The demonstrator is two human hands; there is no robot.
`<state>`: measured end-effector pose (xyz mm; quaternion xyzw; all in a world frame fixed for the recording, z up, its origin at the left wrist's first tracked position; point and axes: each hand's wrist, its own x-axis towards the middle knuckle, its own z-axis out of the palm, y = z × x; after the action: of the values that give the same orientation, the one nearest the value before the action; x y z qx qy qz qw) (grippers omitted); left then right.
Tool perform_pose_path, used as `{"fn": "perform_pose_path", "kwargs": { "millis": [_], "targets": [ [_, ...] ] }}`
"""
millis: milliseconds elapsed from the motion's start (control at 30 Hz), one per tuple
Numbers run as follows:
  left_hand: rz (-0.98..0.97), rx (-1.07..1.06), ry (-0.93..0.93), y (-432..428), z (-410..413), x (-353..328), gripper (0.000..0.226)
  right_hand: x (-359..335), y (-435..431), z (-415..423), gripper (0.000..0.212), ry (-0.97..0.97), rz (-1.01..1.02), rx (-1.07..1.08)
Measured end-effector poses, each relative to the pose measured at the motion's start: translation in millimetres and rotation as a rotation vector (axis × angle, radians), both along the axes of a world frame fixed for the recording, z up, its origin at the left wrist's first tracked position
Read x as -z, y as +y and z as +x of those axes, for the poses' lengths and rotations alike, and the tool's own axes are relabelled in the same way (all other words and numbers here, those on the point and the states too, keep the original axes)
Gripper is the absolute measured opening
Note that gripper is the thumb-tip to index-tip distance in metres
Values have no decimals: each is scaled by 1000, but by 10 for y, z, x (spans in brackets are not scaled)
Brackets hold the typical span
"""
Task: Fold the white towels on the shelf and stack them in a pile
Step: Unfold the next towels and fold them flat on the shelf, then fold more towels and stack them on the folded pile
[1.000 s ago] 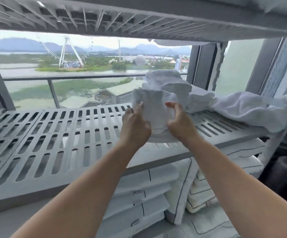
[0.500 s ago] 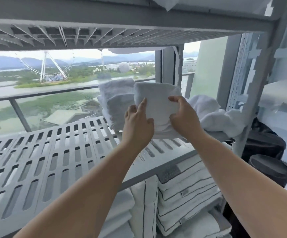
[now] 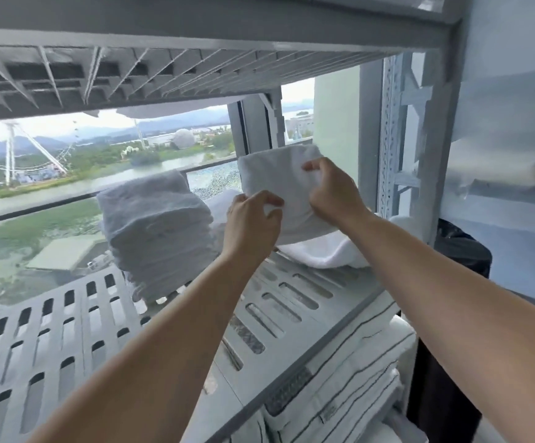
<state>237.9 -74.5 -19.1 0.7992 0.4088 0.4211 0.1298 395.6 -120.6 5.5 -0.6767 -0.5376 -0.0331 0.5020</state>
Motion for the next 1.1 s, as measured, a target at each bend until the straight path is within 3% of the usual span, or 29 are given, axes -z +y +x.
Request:
{"fn": "perform_pose_path", "kwargs": {
  "millis": [300,533,567,667,800,900,1000,1100],
  "targets": [
    [47,-176,66,704,-15,-268,16,-142,975,72,59,-23,5,-190],
    [57,-430,16,1230,-2,-498,13,-401,1789,154,62,17,43,-406],
    [46,-500,79,1307,-10,-463,16,-369,1900,154,59,58,4,-432],
    [-6,-705,515,1413,-10,-227,31,-47,2135,150,42,46,-234,-479],
    [-43,-684,876,1333,50,-111,48,341,2257,243,33,39,-303,-501],
    [-40,-638,972,1297,59,-193,47,338,2312,286,25,176,-254,-484],
    [31,-651,1010,1275,51,-237,44,278,2337,256,38,343,-178,-484],
    [168,-665,991,1256,54,-226,47,255,2318,274,42,369,-136,-410]
  ]
}}
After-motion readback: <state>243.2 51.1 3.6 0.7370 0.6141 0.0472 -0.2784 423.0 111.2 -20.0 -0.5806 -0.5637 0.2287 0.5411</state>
